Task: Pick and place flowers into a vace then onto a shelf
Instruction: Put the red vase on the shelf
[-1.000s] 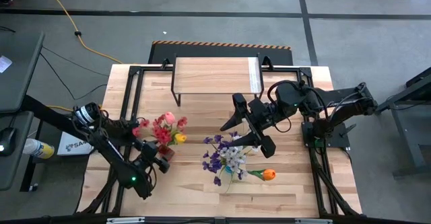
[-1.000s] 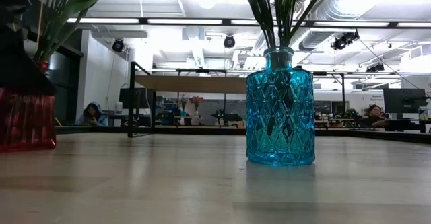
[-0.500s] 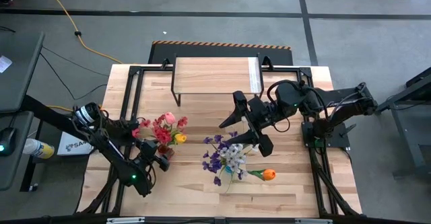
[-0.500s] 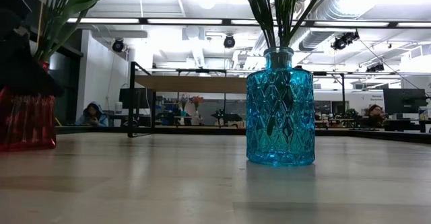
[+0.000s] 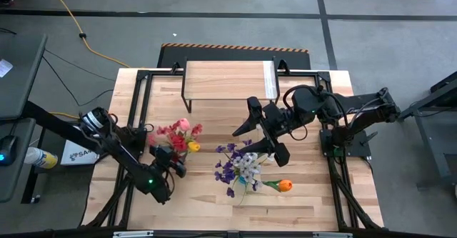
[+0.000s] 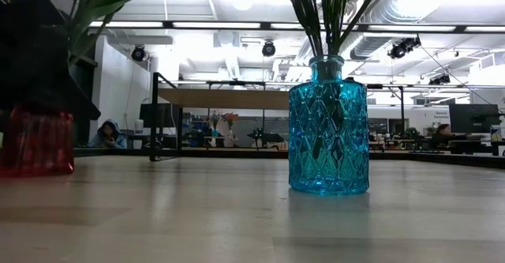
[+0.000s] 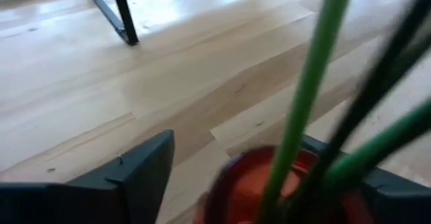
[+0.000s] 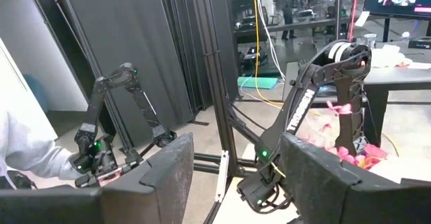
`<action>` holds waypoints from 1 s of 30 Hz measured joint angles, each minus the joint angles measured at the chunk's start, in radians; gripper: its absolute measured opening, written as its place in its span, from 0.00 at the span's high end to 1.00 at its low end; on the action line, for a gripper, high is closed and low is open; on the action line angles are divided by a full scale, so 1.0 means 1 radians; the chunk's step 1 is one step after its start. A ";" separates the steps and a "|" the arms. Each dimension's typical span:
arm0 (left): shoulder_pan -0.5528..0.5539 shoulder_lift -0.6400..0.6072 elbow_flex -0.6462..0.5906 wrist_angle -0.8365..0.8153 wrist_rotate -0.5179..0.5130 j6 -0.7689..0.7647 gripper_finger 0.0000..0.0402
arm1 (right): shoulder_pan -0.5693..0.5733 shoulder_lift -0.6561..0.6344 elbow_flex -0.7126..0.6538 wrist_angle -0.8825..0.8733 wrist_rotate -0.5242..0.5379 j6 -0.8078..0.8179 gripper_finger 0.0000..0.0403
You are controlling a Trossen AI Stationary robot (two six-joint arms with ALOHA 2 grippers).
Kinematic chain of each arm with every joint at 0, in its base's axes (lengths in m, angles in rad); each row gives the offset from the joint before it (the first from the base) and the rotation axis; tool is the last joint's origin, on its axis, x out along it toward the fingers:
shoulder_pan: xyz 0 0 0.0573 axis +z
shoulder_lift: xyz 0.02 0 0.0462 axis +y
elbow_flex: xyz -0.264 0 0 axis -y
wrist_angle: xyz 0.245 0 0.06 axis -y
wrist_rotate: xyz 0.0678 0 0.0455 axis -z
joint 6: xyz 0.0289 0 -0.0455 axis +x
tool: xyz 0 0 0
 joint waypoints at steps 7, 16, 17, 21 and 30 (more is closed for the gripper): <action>0.007 0.000 0.000 0.073 -0.009 0.072 0.43 | 0.000 0.000 0.000 -0.002 0.000 0.002 0.48; 0.007 -0.001 0.001 0.071 -0.066 0.051 0.53 | 0.000 0.000 0.000 -0.009 0.000 0.003 0.48; 0.007 -0.002 0.004 0.069 -0.073 0.041 0.55 | 0.000 0.000 0.000 -0.011 0.000 0.003 0.48; 0.007 -0.006 0.024 0.052 -0.066 0.018 0.57 | 0.000 0.000 0.000 -0.016 0.000 0.003 0.48; 0.007 -0.003 0.082 -0.030 -0.036 0.010 0.57 | 0.000 0.000 0.000 -0.017 0.000 0.000 0.48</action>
